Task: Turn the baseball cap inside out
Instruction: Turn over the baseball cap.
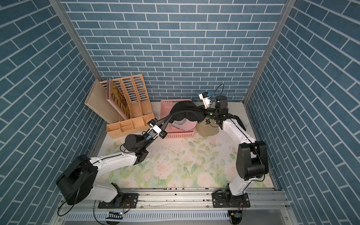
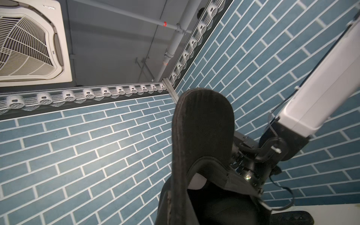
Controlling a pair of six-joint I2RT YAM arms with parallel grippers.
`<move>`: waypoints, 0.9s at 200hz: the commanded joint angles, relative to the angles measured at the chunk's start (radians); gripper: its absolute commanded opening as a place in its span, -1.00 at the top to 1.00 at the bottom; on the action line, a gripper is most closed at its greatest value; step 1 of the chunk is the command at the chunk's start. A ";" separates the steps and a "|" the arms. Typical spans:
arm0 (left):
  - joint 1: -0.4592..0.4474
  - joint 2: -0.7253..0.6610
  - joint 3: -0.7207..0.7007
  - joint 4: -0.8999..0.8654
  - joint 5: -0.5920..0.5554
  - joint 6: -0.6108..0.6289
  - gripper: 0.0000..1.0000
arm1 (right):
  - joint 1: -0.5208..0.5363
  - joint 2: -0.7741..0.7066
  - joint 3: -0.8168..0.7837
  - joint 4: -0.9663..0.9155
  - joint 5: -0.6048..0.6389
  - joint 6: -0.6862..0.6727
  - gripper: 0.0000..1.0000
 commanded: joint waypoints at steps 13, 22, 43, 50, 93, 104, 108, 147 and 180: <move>0.026 -0.105 0.052 -0.043 0.261 -0.039 1.00 | -0.042 0.069 0.043 0.011 0.032 0.154 -0.64; 0.028 -0.113 0.053 -0.050 0.251 -0.040 1.00 | -0.042 0.058 0.049 -0.002 0.061 0.152 -0.65; 0.042 -0.121 0.043 -0.035 0.183 -0.042 1.00 | -0.053 0.023 0.039 0.010 0.129 0.181 -0.65; 0.050 -0.121 0.039 -0.019 0.159 -0.062 1.00 | -0.055 0.006 0.033 -0.001 0.184 0.177 -0.66; 0.149 -0.145 0.030 0.010 0.361 -0.178 1.00 | -0.128 -0.025 -0.149 0.542 -0.048 0.607 -0.84; 0.174 -0.152 0.051 -0.104 0.450 -0.144 1.00 | -0.122 -0.036 -0.147 0.548 -0.055 0.619 -0.85; 0.179 -0.155 0.060 -0.163 0.489 -0.111 1.00 | -0.120 -0.042 -0.146 0.543 -0.056 0.616 -0.85; 0.173 -0.152 0.194 -0.702 0.633 0.219 1.00 | 0.011 -0.058 0.103 -0.132 0.126 0.091 -0.85; 0.173 -0.122 0.343 -0.966 0.738 0.364 1.00 | 0.094 0.064 0.271 -0.478 0.252 -0.202 -0.84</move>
